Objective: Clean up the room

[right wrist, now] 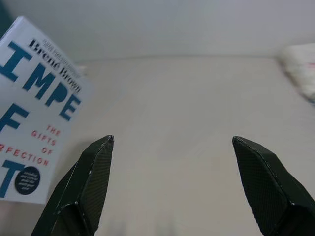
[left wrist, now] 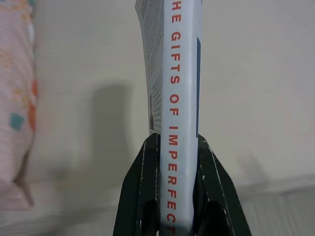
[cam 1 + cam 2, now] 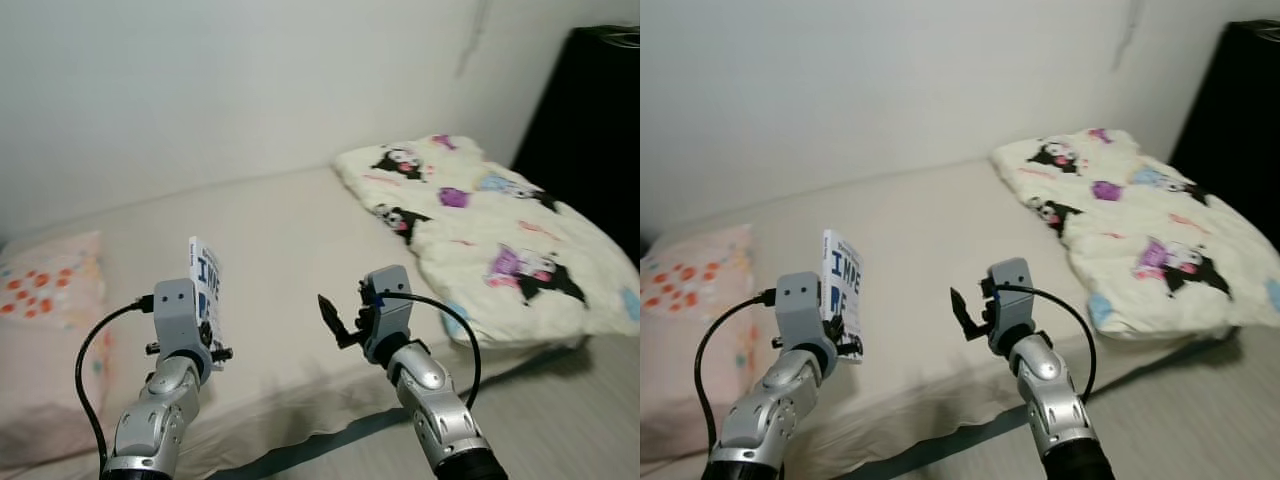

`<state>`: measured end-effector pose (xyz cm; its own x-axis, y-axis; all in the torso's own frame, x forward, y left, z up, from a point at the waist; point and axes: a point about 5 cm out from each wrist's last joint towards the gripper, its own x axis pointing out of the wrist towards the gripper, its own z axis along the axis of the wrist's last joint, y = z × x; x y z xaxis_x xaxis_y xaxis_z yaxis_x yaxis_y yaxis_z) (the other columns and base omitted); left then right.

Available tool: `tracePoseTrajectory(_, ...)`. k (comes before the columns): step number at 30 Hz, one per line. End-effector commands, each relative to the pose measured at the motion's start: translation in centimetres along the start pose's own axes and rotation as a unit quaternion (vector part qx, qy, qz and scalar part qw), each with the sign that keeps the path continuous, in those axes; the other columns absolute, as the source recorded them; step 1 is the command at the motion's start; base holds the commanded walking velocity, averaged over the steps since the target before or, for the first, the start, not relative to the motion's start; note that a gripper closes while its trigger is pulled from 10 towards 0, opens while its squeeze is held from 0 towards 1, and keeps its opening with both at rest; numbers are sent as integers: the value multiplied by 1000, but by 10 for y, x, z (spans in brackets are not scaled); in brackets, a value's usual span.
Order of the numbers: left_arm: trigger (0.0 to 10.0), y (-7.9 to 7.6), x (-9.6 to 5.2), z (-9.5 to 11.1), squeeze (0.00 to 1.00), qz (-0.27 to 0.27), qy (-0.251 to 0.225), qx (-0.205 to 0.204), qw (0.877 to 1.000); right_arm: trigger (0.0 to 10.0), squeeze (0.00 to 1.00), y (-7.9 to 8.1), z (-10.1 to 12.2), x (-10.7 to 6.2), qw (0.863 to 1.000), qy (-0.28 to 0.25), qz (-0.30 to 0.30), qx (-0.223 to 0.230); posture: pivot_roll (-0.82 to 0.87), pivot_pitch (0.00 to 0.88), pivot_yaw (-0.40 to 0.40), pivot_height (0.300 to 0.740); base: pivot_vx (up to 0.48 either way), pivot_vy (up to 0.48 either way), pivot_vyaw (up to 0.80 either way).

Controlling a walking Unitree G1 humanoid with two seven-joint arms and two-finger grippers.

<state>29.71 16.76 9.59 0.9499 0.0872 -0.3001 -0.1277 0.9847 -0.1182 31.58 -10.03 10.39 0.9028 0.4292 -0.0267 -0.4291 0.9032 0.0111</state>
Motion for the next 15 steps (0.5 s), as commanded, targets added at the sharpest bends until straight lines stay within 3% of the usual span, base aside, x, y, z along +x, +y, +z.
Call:
tracePoseTrajectory(1,10000,-2,-2,15,0,-7,-41,8,999,10000,0,5,-2,1,1000,2,10,-3,-18,107,-12,740,0,0,800)
tracePoseTrajectory(8,10000,-4,-2,19,0,-11,-43,7,999,10000,0,5,-2,0,1000,0,12,-2,-22,103,-11,740,0,0,800)
tracePoseTrajectory(15,10000,-4,-2,21,0,-23,-61,53,996,10000,0,3,1,0,1000,-5,11,-4,-26,95,-9,740,0,0,800)
